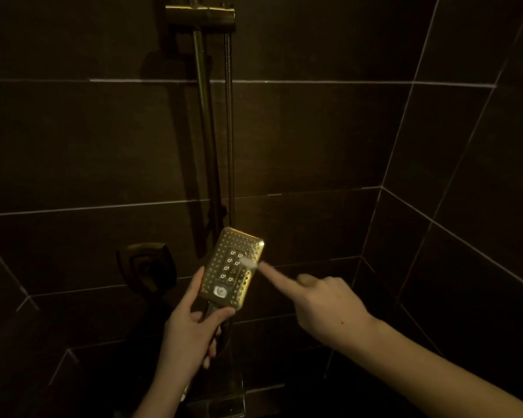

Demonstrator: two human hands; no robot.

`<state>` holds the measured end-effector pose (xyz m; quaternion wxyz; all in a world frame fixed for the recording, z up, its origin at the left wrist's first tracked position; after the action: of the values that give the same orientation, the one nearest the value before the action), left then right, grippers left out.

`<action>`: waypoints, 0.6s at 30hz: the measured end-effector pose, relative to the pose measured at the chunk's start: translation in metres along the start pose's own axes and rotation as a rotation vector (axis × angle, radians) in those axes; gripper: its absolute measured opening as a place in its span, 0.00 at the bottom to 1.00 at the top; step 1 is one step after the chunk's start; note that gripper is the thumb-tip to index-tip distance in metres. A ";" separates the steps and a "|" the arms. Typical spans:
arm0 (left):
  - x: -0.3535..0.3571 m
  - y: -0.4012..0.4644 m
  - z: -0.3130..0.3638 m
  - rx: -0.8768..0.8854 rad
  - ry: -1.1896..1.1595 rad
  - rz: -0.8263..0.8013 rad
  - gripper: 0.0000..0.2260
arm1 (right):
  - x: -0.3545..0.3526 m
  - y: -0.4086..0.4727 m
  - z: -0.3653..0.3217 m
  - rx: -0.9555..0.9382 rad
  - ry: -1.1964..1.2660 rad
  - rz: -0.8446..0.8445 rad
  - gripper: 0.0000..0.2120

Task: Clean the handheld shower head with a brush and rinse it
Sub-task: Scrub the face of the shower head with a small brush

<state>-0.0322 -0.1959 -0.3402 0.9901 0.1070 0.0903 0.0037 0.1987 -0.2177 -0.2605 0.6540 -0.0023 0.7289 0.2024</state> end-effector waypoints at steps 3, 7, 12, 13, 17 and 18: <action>0.004 0.002 -0.002 -0.002 0.016 -0.010 0.44 | 0.024 -0.006 -0.017 -0.133 -0.043 -0.157 0.43; 0.003 0.001 -0.008 -0.013 0.013 0.009 0.43 | 0.035 -0.012 -0.020 -0.183 -0.041 -0.190 0.47; 0.001 -0.001 -0.013 -0.002 -0.014 0.032 0.38 | 0.028 -0.010 -0.007 -0.043 0.007 -0.138 0.47; 0.001 -0.001 -0.013 -0.004 -0.018 0.025 0.39 | 0.038 -0.017 -0.014 -0.077 0.025 -0.195 0.47; 0.003 -0.005 -0.016 -0.026 -0.034 0.011 0.40 | 0.054 -0.026 -0.024 -0.140 0.010 -0.210 0.46; 0.004 -0.006 -0.016 -0.025 -0.026 0.012 0.41 | 0.047 -0.020 -0.015 -0.071 0.012 -0.157 0.46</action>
<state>-0.0317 -0.1981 -0.3575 0.9925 0.0950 0.0767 0.0094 0.1825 -0.2284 -0.3106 0.6631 -0.0839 0.7226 0.1763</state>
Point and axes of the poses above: each hand's wrist, its own y-axis towards the middle knuckle, its own x-axis out of the palm, z = x × y, the point moved 4 cm from there along y, towards the middle knuckle, and after that the axes turned 11 degrees about x, right-handed, at the moved point
